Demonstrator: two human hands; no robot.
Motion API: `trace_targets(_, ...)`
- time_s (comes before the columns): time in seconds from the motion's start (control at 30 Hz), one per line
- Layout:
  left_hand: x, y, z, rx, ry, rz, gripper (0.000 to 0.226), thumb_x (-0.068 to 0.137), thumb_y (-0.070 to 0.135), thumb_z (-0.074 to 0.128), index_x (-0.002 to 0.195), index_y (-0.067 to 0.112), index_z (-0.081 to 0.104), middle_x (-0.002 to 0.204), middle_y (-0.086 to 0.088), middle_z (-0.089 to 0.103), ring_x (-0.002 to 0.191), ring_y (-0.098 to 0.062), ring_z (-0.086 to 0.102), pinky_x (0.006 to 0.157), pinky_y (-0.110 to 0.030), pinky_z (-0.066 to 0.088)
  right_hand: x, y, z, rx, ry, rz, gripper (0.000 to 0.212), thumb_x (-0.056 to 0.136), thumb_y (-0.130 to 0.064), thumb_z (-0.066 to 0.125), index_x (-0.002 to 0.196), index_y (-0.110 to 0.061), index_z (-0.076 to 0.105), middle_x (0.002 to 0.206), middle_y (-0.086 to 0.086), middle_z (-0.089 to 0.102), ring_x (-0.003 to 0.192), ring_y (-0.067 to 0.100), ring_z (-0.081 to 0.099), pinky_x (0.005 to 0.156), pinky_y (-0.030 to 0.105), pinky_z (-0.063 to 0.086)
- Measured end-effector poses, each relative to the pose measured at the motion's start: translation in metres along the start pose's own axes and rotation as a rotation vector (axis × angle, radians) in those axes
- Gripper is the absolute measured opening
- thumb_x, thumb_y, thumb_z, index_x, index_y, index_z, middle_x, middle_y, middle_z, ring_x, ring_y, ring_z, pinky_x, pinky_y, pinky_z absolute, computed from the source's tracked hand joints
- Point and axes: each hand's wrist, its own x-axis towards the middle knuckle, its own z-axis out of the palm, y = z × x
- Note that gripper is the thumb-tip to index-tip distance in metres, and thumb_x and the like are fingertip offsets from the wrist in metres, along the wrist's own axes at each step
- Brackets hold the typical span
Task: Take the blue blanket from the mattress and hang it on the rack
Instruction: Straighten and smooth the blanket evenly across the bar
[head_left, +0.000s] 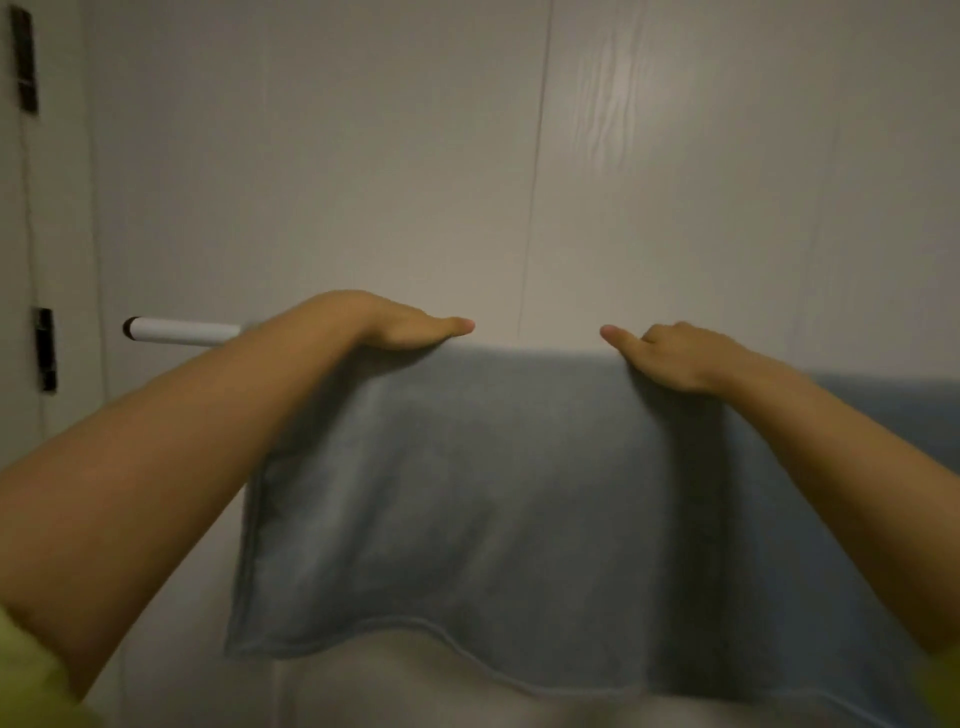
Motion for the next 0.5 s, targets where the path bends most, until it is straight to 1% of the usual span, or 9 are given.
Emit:
trace_targets(0.03,0.001,0.014,0.002,0.027,0.071,0.055,0.092,0.078,0.08,0.014,0.141,0.02,0.044,0.156,-0.007,0.034,0.143,-0.029,0.032,0.118,-0.049,0.021,-0.001,0.004,-0.001,0.032,0.001,-0.012,0.087,0.087,-0.074,0.011,0.128,-0.014,0.059,0.141,0.018,0.053,0.127,0.037,0.051,0.103,0.045,0.038)
trace_targets(0.07,0.0,0.028,0.006,0.033,0.164,0.129,0.086,0.079,0.079,0.013,0.134,0.025,0.053,0.151,-0.007,0.043,0.137,-0.03,0.04,0.115,-0.049,0.028,-0.005,0.006,0.0,0.059,0.045,-0.036,0.082,0.088,-0.073,0.012,0.122,-0.017,0.062,0.137,0.017,0.057,0.124,0.037,0.052,0.1,0.045,0.039)
trace_targets(0.13,-0.004,0.065,0.016,-0.029,0.311,0.326,0.072,0.081,0.075,0.014,0.112,0.036,0.067,0.134,0.001,0.061,0.121,-0.028,0.054,0.106,-0.047,0.04,-0.018,0.016,0.005,0.158,0.233,-0.073,0.068,0.093,-0.064,0.018,0.111,-0.022,0.068,0.124,0.012,0.066,0.115,0.036,0.058,0.093,0.043,0.045)
trace_targets(0.17,-0.006,0.082,0.02,-0.073,0.345,0.409,0.067,0.082,0.073,0.016,0.105,0.038,0.068,0.127,0.005,0.065,0.115,-0.025,0.057,0.102,-0.046,0.043,-0.024,0.021,0.008,0.197,0.335,-0.092,0.061,0.096,-0.058,0.021,0.106,-0.023,0.069,0.116,0.009,0.07,0.109,0.035,0.06,0.09,0.042,0.048)
trace_targets(0.23,-0.007,0.124,0.029,-0.098,0.367,0.545,0.059,0.086,0.069,0.019,0.105,0.039,0.067,0.122,0.009,0.067,0.11,-0.021,0.059,0.098,-0.045,0.046,-0.037,0.041,0.01,0.165,0.483,-0.11,0.049,0.099,-0.044,0.025,0.107,-0.019,0.066,0.108,0.006,0.072,0.102,0.031,0.063,0.089,0.043,0.047)
trace_targets(0.3,-0.008,0.165,0.039,-0.09,0.375,0.622,0.053,0.089,0.065,0.022,0.108,0.036,0.063,0.121,0.004,0.066,0.105,-0.021,0.059,0.091,-0.042,0.048,-0.048,0.07,0.011,0.088,0.565,-0.063,0.04,0.101,-0.038,0.029,0.117,-0.022,0.061,0.114,0.002,0.068,0.107,0.026,0.059,0.097,0.042,0.039)
trace_targets(0.33,-0.007,0.179,0.044,-0.081,0.394,0.638,0.052,0.09,0.063,0.024,0.11,0.033,0.062,0.12,0.002,0.066,0.103,-0.021,0.059,0.088,-0.04,0.048,-0.051,0.082,0.012,0.073,0.592,-0.033,0.037,0.101,-0.037,0.03,0.121,-0.023,0.059,0.116,0.001,0.066,0.109,0.025,0.057,0.099,0.042,0.036)
trace_targets(0.4,-0.005,0.212,0.054,-0.054,0.46,0.681,0.048,0.091,0.06,0.028,0.111,0.03,0.06,0.117,-0.001,0.064,0.101,-0.022,0.059,0.085,-0.04,0.049,-0.06,0.115,0.011,0.048,0.637,0.032,0.034,0.1,-0.036,0.033,0.12,-0.022,0.056,0.117,0.002,0.064,0.111,0.026,0.055,0.1,0.041,0.034)
trace_targets(0.5,0.001,0.258,0.069,0.043,0.527,0.734,0.045,0.09,0.059,0.031,0.111,0.029,0.058,0.117,-0.001,0.061,0.103,-0.024,0.059,0.08,-0.038,0.047,-0.074,0.173,0.009,0.077,0.623,0.094,0.031,0.1,-0.033,0.035,0.119,-0.021,0.056,0.119,0.005,0.062,0.112,0.028,0.054,0.097,0.042,0.035)
